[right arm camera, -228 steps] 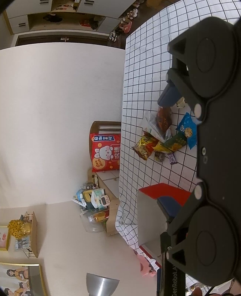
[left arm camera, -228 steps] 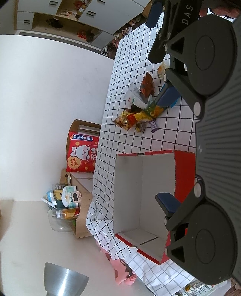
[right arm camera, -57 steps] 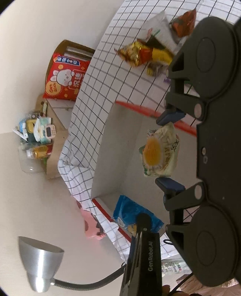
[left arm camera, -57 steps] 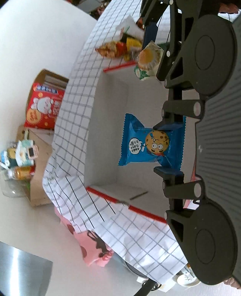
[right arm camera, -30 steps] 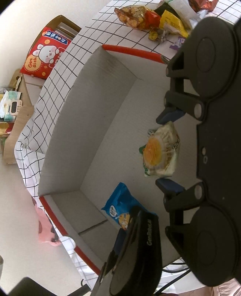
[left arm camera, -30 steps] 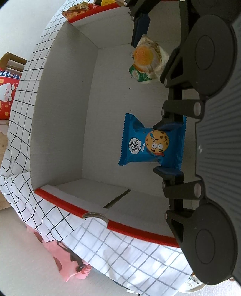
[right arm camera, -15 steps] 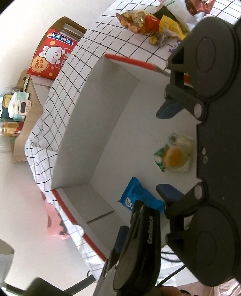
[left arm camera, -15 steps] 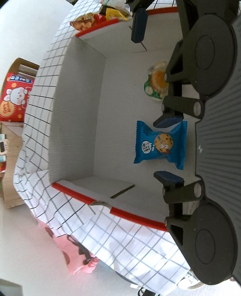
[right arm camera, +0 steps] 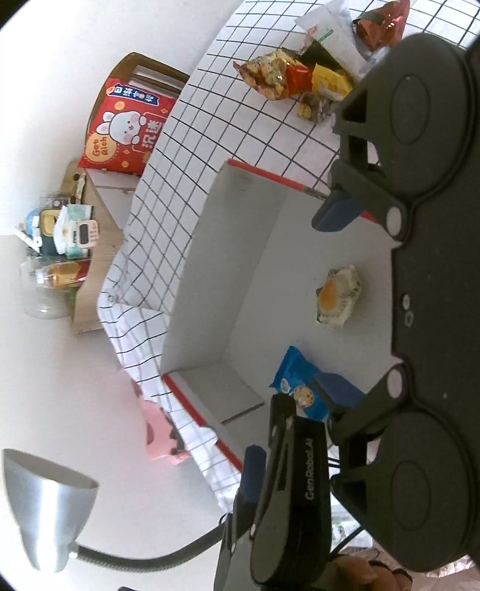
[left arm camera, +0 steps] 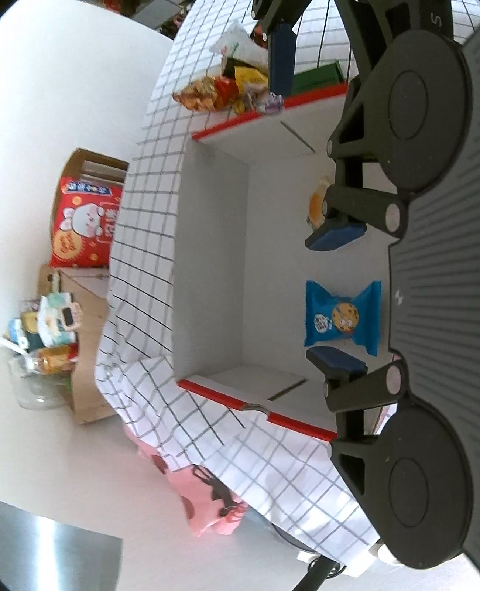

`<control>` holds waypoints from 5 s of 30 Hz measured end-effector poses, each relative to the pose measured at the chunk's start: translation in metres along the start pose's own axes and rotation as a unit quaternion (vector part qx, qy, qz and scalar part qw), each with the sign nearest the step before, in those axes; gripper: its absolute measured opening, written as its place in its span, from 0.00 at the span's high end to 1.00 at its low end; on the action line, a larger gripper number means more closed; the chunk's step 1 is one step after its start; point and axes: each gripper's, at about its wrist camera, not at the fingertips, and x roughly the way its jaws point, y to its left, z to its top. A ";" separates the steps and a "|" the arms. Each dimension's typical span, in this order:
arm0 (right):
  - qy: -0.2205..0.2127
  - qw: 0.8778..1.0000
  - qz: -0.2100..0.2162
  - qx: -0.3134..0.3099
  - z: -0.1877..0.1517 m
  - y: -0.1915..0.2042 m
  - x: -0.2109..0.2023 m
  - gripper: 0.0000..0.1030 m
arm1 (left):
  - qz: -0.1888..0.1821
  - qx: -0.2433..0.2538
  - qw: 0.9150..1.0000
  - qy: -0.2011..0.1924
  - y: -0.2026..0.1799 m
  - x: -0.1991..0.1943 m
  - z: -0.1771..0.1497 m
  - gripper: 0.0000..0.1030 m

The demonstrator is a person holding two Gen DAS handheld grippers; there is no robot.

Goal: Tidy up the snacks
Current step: 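Open both grippers to release the snacks into the box and withdraw, then grasp the green bar with left gripper while right gripper grasps the orange chip bag, then carry the green bar and orange chip bag over the red box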

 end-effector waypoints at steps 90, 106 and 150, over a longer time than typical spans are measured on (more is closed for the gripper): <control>0.035 0.946 -0.121 0.298 -0.102 -0.298 0.007 0.11 | -0.048 -0.002 0.993 0.104 -0.265 0.125 -0.014 0.24; 0.026 0.943 -0.115 0.311 -0.127 -0.296 -0.006 0.45 | -0.041 0.020 0.995 0.093 -0.269 0.122 -0.019 0.58; -0.042 0.974 -0.067 0.210 -0.098 -0.176 -0.120 0.52 | -0.093 -0.023 0.995 0.028 -0.180 -0.030 -0.011 0.58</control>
